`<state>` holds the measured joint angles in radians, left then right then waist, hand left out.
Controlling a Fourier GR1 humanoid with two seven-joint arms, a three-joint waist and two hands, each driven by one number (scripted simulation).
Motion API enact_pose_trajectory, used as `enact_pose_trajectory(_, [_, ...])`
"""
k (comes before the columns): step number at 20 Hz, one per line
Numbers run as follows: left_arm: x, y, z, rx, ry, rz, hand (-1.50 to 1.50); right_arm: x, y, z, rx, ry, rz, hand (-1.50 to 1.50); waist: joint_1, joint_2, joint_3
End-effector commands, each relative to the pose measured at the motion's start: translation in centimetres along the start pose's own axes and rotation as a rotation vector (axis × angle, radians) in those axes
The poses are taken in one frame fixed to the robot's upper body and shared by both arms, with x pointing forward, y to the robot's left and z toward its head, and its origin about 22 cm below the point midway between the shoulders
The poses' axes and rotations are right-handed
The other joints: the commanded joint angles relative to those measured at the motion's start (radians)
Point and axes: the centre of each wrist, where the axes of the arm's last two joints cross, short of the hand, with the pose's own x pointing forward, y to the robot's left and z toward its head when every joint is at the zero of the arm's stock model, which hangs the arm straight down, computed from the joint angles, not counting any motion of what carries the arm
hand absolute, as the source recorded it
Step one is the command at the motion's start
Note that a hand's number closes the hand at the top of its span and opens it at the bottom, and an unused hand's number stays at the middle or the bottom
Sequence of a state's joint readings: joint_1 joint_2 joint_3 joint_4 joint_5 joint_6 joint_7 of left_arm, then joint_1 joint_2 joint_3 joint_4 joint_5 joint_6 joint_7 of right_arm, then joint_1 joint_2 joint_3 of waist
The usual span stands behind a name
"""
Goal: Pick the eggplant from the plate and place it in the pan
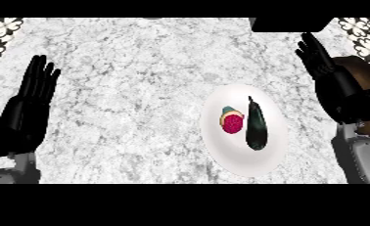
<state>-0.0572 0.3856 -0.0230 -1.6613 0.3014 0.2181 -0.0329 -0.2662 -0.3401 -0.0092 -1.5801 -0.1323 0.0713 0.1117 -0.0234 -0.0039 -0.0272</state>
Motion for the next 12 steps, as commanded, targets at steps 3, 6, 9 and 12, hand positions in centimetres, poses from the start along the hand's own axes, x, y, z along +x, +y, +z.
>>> enact_pose_trajectory(3, [-0.2,-0.4,-0.6,-0.013,-0.002,-0.047,0.0,-5.5,0.9,1.1,0.203,0.104,-0.203,1.5,0.035,0.013,0.03])
enact_pose_trajectory(6, [0.4,-0.5,-2.5,-0.014,0.016,-0.107,0.0,-8.2,2.5,1.4,0.429,0.187,-0.387,1.5,0.035,0.03,0.034])
enact_pose_trajectory(9, [-1.8,-1.9,-2.1,-0.03,0.103,-0.09,0.0,-10.6,-1.6,5.2,0.192,0.118,-0.07,-1.5,0.011,0.009,0.029])
enact_pose_trajectory(12, [-1.8,-2.4,-1.9,-0.048,0.121,-0.109,0.0,-9.0,-6.9,7.0,0.062,0.08,0.074,-1.5,-0.003,0.003,0.028])
